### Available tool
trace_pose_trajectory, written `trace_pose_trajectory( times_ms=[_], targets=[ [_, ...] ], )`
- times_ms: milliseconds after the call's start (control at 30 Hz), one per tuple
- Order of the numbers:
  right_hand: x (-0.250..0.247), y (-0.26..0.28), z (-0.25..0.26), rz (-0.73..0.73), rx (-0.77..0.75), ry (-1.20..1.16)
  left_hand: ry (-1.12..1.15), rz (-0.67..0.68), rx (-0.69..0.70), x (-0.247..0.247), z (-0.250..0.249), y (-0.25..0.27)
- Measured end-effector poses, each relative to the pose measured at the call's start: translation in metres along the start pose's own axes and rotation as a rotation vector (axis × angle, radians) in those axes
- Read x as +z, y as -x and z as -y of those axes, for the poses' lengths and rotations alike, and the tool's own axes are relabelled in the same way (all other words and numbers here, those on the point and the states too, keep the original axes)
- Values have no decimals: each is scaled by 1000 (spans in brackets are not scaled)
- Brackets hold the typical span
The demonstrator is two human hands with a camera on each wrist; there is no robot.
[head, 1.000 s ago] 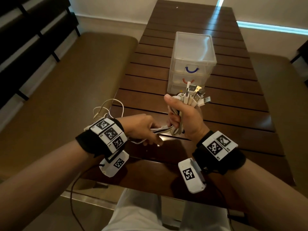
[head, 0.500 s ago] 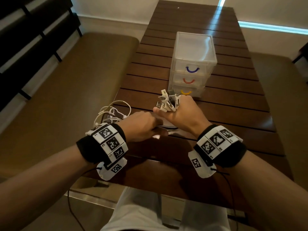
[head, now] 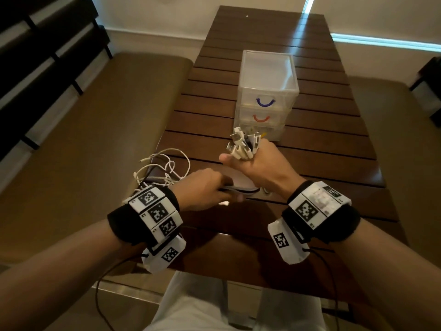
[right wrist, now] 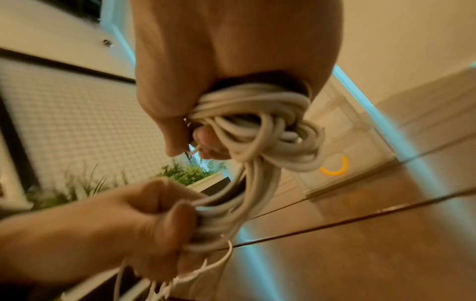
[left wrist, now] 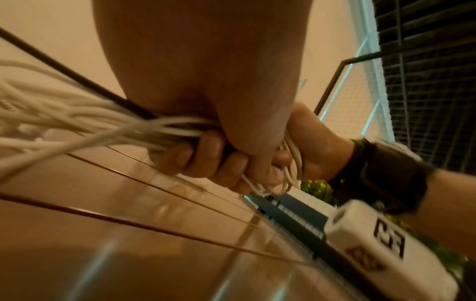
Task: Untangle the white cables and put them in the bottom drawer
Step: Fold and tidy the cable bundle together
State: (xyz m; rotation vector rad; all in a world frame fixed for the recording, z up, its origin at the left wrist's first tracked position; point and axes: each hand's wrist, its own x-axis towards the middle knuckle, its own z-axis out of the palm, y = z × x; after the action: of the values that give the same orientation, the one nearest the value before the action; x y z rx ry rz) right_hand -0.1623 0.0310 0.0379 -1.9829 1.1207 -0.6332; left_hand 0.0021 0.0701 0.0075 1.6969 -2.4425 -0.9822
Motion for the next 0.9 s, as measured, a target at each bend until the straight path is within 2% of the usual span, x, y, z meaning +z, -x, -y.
trace_pose_trajectory(
  times_ms=[133, 200, 300, 333, 433, 567, 667, 767, 900],
  targets=[
    [2, -2, 7, 97, -19, 211, 352, -76, 37, -6, 3, 4],
    [1, -1, 7, 227, -5, 249, 320, -81, 79, -12, 4, 6],
    [0, 4, 7, 355, 34, 158, 76, -44, 123, -15, 4, 6],
    [-1, 3, 4, 357, 42, 137, 40, -47, 122, -16, 4, 3],
    [0, 0, -3, 371, 81, 95, 148, -51, 111, -19, -3, 1],
    [-3, 1, -12, 446, 108, 15, 73, 22, 126, -19, -9, -3],
    [-5, 2, -15, 513, 131, -50, 185, 96, 103, -22, -12, -4],
    [-5, 3, -20, 452, 113, -112, 242, 180, 139, -26, -11, -1],
    [-4, 11, -19, 464, 146, -250, 296, 188, 121, -31, -10, 4]
  ],
)
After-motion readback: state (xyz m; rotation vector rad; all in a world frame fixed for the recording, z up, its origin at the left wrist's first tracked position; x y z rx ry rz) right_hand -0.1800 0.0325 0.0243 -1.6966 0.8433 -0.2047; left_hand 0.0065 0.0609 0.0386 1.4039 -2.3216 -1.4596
